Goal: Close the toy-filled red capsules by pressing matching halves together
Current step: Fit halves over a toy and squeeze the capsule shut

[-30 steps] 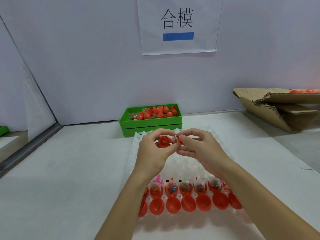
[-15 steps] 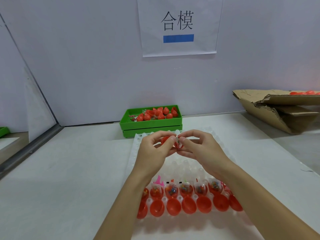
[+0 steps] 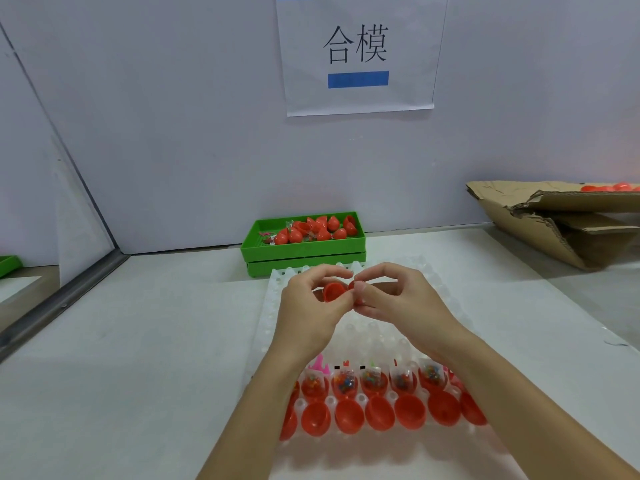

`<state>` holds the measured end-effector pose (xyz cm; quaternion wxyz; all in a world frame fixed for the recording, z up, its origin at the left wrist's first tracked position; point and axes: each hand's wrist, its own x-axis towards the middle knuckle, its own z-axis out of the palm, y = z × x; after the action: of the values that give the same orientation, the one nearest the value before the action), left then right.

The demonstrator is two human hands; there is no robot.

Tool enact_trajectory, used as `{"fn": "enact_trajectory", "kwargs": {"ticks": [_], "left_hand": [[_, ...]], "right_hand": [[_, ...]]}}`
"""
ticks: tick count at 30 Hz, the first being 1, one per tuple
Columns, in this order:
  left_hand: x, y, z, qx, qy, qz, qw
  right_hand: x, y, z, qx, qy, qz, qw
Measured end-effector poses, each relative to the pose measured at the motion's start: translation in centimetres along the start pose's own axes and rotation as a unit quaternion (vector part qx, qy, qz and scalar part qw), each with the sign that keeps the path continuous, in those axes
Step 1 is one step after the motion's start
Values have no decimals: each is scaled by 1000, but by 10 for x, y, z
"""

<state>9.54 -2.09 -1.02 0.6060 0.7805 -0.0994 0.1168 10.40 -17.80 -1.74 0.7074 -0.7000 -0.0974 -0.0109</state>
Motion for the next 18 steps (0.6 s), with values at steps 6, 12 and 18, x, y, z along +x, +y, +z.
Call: {"fn": "enact_trajectory", "kwargs": {"ticks": [6, 12, 18], "left_hand": [[0, 2, -1, -37, -7, 5, 999], [0, 4, 0, 30, -21, 58, 998], [0, 4, -2, 32, -17, 72, 997]], "right_hand": [[2, 0, -1, 19, 20, 9, 1000], [2, -1, -1, 1, 25, 6, 1000], [0, -5, 0, 18, 11, 16, 1000]]}}
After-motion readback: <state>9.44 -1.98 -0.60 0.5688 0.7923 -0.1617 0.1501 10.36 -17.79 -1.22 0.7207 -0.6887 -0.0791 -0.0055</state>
